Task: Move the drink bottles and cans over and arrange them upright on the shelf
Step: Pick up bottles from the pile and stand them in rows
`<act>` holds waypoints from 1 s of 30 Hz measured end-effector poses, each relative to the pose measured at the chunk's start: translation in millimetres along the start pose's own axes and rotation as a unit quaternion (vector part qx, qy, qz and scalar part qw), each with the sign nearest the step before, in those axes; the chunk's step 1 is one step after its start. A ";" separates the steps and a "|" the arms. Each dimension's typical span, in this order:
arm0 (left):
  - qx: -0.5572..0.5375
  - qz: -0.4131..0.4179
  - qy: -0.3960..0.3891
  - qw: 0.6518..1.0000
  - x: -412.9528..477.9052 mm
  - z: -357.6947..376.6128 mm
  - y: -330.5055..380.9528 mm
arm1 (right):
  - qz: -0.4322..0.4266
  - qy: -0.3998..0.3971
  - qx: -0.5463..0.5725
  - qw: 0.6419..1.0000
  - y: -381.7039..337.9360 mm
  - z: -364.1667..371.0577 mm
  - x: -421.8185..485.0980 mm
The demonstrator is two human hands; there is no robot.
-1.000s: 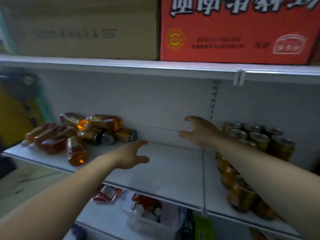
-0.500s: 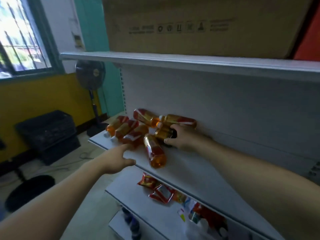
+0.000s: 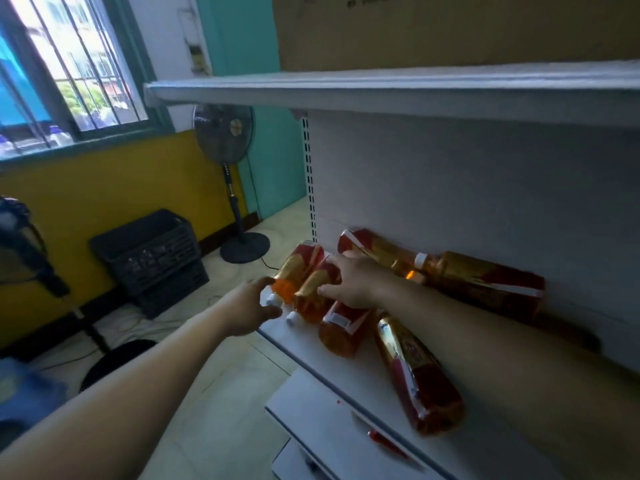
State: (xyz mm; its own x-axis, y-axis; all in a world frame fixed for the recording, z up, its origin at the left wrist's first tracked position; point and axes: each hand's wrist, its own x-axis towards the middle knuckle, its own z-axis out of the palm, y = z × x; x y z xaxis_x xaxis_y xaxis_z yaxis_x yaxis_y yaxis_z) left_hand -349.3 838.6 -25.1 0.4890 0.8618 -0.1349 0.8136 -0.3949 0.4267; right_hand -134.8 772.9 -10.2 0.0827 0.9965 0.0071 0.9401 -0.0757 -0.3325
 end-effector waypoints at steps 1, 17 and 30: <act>-0.001 0.003 -0.008 1.000 8.5 1.7 -5.0 | -0.004 -0.015 -0.002 1.000 -2.6 5.1 8.2; -0.036 0.181 -0.023 0.982 69.7 24.7 -71.3 | 0.017 -0.117 -0.163 0.979 -35.6 41.6 27.1; -0.243 0.183 0.007 0.953 102.4 -71.2 -11.2 | -0.221 -0.016 -0.258 0.941 -47.3 49.1 20.2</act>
State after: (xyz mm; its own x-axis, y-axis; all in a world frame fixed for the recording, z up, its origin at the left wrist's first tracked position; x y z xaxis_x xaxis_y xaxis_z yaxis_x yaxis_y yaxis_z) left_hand -330.8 953.9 20.0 0.7054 0.6998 0.1127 0.3461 -0.4788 0.8068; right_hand -193.8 798.3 -40.7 -0.3556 0.9346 0.0054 0.9166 0.3476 0.1976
